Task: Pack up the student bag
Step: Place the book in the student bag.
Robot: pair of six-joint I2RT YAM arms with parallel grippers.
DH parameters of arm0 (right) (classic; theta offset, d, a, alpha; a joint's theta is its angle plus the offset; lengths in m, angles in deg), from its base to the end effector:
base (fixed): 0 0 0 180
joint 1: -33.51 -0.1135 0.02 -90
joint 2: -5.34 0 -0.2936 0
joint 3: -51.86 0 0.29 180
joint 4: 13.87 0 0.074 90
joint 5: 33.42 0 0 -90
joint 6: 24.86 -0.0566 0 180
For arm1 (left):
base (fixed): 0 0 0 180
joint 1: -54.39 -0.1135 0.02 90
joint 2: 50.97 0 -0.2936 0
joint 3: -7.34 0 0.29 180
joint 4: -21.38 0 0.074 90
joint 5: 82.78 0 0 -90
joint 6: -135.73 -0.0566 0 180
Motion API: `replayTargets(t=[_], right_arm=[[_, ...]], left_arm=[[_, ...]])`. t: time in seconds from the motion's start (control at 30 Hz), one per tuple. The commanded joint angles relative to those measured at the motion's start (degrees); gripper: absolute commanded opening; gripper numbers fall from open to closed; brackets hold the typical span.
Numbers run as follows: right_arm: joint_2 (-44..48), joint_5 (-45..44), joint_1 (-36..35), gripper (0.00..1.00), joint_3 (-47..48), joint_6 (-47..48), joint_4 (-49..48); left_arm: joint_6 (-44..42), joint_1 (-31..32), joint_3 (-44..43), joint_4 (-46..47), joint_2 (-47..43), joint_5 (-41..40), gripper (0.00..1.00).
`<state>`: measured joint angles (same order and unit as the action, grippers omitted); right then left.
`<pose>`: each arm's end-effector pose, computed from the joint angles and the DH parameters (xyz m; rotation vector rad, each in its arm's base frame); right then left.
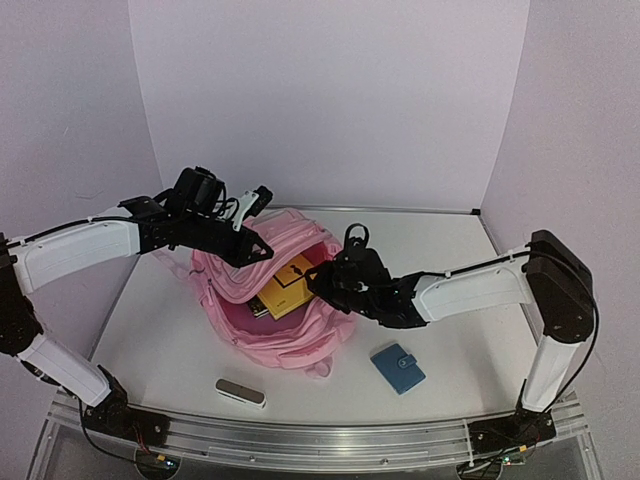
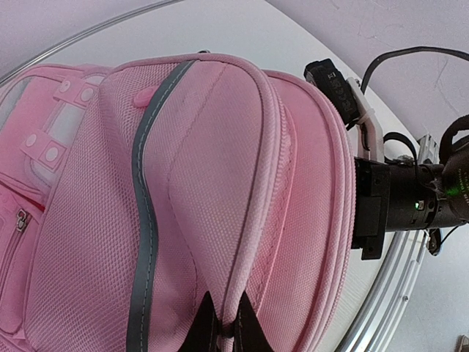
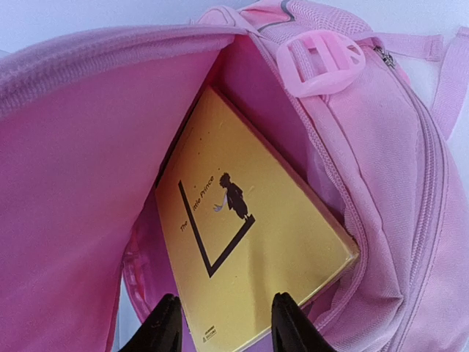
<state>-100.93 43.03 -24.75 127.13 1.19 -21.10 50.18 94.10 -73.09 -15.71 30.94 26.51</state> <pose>0.2580 0.3918 0.1940 0.2738 2.1449 1.1073 0.2713 -0.2496 0.3172 0.8807 2.1464 -0.7827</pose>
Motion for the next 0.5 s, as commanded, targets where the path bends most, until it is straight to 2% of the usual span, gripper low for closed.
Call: replayTargets(t=[0.0, 0.2, 0.47], right_arm=[[-1.16, 1.49, -0.13, 0.4, 3.27, 1.52, 0.59], [-1.26, 0.12, -0.16, 0.42, 3.75, 0.48, 5.28], [-1.3, 0.5, -0.14, 0.45, 0.66, -0.75, 6.78]], left_arm=[[-1.38, 0.75, -1.82, 8.24, -3.32, 3.2, 0.0], [-1.45, 0.72, -1.84, 8.1, -3.51, 3.3, 0.0], [-1.53, 0.74, -1.91, 8.01, -3.61, 3.24, 0.0]])
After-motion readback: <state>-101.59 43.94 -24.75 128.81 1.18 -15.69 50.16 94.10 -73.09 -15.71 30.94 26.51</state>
